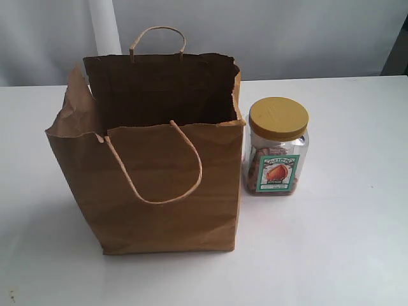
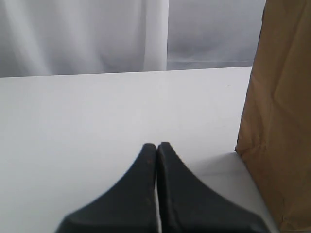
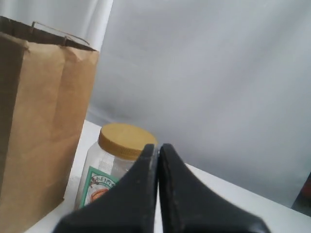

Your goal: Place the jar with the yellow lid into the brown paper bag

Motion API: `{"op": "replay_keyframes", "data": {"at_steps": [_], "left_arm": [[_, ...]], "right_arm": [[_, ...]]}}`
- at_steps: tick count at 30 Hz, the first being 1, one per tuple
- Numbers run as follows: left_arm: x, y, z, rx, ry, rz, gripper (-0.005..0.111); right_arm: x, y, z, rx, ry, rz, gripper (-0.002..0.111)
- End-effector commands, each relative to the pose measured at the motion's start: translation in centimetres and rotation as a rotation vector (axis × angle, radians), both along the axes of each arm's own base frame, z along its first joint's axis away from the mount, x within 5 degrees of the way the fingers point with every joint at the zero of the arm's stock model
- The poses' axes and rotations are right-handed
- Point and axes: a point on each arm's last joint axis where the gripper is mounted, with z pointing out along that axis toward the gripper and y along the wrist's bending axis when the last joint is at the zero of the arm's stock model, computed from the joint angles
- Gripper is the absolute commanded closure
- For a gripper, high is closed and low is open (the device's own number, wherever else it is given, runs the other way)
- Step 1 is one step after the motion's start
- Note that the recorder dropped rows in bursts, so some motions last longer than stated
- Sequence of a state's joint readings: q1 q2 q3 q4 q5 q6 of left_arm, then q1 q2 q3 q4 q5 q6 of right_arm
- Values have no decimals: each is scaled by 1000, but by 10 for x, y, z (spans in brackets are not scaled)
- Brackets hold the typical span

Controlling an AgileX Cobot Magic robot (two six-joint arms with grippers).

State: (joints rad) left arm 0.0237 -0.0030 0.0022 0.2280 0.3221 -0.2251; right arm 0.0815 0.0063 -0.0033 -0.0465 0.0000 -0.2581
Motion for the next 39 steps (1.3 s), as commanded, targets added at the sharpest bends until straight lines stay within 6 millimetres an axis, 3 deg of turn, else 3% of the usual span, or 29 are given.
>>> {"op": "replay_keyframes", "data": {"at_steps": [1, 3, 6, 8, 10, 13, 17, 21, 26, 32, 39], "left_arm": [[0, 0, 1, -7, -7, -4, 106], [0, 0, 1, -7, -7, -4, 106], [0, 0, 1, -7, -7, -4, 106], [0, 0, 1, -7, -7, -4, 106], [0, 0, 1, -7, -7, -4, 106], [0, 0, 1, -7, -7, -4, 106], [0, 0, 1, -7, -7, -4, 106], [0, 0, 1, -7, -7, -4, 106], [0, 0, 1, -7, -7, -4, 106], [0, 0, 1, -7, -7, -4, 106], [0, 0, 1, -7, -7, -4, 106]], "right_arm": [[-1, 0, 3, 77, -34, 6, 108], [-1, 0, 4, 147, -44, 11, 108], [-1, -3, 8, 484, -70, 31, 108], [-1, -4, 8, 545, -63, 34, 108], [-1, -2, 5, 542, -23, 38, 108], [-4, 1, 17, 609, 12, 72, 108], [-11, 6, 52, 575, 52, 124, 108], [-6, 12, 85, 417, 267, 123, 108], [26, 17, 120, 318, 581, 94, 108], [81, 18, 161, 224, 765, 48, 108], [153, 22, 181, 167, 952, 25, 108]]}}
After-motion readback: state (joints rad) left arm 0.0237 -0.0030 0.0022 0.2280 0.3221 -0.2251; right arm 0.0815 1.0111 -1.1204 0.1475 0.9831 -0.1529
